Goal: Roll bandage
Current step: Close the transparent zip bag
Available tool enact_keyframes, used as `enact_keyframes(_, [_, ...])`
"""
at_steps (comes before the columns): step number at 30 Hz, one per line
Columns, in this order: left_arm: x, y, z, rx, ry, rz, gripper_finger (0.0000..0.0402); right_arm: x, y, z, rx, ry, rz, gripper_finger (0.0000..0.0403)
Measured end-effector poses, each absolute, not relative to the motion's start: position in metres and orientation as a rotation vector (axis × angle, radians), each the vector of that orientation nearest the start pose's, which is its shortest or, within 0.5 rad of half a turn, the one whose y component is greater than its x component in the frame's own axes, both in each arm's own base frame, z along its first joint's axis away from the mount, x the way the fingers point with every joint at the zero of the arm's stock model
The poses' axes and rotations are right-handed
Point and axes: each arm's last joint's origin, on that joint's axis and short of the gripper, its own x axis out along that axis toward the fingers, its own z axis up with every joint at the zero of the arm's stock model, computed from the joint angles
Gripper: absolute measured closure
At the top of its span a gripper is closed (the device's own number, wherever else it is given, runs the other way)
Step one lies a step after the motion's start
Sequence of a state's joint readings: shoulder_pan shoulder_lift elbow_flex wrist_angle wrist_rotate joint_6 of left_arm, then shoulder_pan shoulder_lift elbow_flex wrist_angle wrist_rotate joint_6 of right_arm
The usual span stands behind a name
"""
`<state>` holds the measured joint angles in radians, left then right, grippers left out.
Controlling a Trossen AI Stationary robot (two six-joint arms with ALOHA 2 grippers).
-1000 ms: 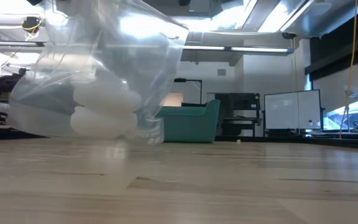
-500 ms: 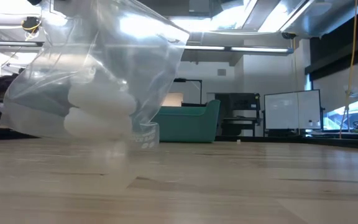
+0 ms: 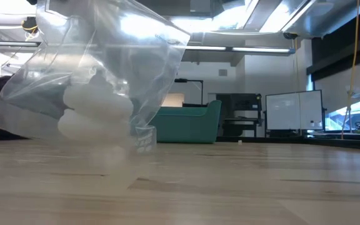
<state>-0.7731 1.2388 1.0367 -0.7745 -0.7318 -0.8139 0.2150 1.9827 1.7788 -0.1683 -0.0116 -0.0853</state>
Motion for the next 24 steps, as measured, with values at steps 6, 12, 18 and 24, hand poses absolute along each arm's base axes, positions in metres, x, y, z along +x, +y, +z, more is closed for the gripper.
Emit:
enact_keyframes(6, [0.182,-0.151,0.289,-0.114,0.657,0.243,0.0380,0.453,0.099,0.310,-0.122,0.467,0.240,0.0178])
enact_keyframes(12, [0.182,-0.151,0.289,-0.113,0.657,0.243,0.0380,0.451,0.103,0.305,-0.126,0.500,0.248,0.0178])
enact_keyframes(18, [0.182,-0.151,0.289,-0.111,0.658,0.242,0.0380,0.455,0.103,0.298,-0.136,0.473,0.251,0.0178])
enact_keyframes(24, [0.182,-0.151,0.288,-0.110,0.665,0.235,0.0380,0.466,0.107,0.271,-0.117,0.367,0.273,0.0178])
